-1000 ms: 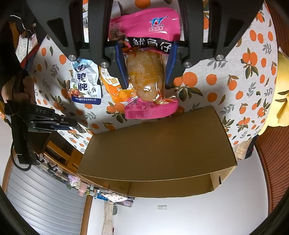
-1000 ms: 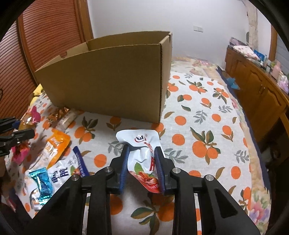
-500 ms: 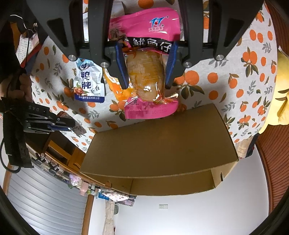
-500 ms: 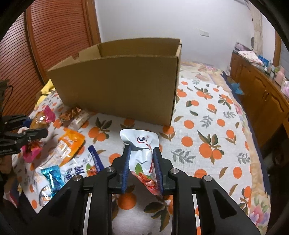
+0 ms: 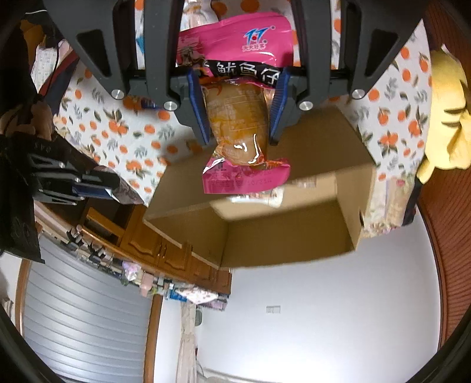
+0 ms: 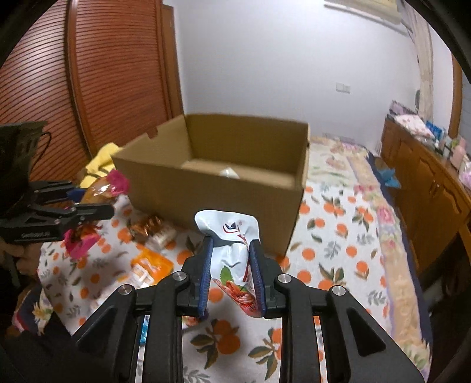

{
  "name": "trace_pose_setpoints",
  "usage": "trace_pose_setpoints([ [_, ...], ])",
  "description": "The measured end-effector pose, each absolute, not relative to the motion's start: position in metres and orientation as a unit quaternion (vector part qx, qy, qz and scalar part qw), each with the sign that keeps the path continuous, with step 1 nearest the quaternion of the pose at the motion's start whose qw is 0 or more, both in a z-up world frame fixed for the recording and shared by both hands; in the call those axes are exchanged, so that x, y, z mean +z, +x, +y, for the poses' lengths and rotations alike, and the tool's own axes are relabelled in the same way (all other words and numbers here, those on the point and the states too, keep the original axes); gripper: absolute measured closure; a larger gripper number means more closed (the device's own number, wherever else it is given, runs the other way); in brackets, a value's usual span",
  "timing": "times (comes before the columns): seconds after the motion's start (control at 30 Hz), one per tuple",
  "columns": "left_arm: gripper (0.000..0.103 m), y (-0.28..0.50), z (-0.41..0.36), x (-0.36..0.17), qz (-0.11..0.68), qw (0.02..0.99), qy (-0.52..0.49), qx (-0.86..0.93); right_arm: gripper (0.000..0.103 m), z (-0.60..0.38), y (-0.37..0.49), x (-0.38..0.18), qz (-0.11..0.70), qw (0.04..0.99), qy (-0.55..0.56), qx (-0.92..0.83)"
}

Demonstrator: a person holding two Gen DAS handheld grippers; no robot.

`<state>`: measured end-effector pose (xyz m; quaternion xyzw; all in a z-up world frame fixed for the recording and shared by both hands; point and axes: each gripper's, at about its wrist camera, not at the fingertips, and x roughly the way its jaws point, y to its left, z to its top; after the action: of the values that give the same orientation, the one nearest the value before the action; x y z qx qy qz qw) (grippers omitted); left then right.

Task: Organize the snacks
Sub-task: 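Lift both packets over the box and open both tools to release them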

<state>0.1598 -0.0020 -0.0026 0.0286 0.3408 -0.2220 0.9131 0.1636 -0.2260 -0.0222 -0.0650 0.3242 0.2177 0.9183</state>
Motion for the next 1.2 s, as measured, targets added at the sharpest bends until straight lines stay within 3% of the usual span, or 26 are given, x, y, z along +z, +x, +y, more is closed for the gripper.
trace_pose_setpoints([
  [0.57,0.065,0.243,0.013,0.030,0.318,0.927,0.019,-0.198,0.080,-0.199,0.220,0.028,0.270,0.923,-0.099,0.256],
  [1.2,0.062,0.304,0.013,0.006,0.340,0.921,0.021,-0.190,0.079,-0.173,0.299,-0.006,0.305,0.908,-0.094,0.272],
])
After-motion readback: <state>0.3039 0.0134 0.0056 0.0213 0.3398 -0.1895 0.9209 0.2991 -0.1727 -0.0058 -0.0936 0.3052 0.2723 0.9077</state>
